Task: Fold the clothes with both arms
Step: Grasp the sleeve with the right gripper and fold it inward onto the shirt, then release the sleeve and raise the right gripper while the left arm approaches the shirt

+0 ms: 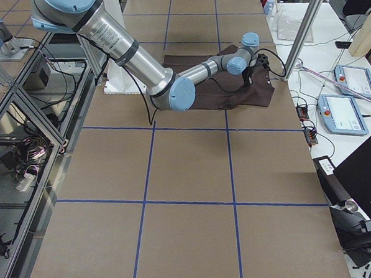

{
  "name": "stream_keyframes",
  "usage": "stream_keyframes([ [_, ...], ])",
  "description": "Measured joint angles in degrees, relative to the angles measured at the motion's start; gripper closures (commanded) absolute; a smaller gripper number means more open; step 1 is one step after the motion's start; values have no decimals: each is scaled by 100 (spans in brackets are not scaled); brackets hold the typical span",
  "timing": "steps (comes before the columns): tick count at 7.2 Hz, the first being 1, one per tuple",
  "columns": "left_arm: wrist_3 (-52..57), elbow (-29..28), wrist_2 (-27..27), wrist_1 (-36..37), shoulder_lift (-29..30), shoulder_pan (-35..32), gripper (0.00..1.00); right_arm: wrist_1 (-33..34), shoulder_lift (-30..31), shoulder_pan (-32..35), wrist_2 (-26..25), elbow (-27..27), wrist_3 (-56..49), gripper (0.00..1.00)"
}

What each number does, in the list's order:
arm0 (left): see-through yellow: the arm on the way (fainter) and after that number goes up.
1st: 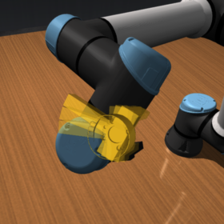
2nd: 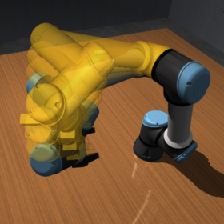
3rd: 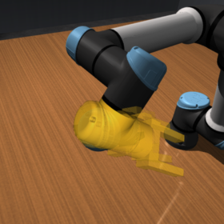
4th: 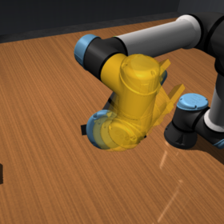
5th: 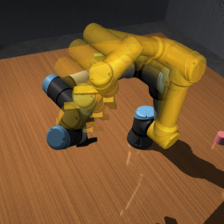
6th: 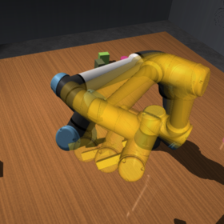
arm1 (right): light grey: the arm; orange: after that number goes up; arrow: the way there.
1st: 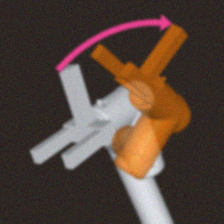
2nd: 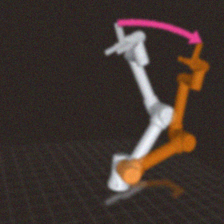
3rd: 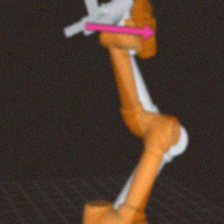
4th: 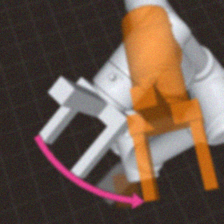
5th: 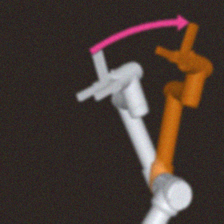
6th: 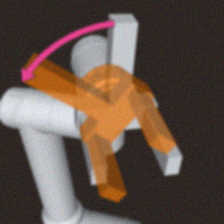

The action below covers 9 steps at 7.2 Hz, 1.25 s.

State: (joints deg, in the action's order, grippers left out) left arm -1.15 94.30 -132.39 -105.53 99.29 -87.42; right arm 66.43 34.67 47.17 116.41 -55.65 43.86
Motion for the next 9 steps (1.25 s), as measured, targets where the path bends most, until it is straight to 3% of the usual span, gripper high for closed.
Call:
stream_keyframes([
  [1, -4, 7, 2, -2, 5, 1, 0, -145, -147, -152, -236, 258, 17, 11],
  [2, -14, 6, 2, -2, 20, 3, 0, -374, -212, -227, -350, 478, 23, 0],
  [4, -106, -8, 39, -10, 98, 16, 0, -556, -245, -244, -389, 628, 107, 0],
  [6, -1130, -17, 368, -256, 318, 417, 0, -418, -134, -77, -30, 400, 605, 0],
  [9, -3753, -76, 1220, -594, 983, 2047, 0, 1379, 718, 373, 612, -1488, 739, 0],
])
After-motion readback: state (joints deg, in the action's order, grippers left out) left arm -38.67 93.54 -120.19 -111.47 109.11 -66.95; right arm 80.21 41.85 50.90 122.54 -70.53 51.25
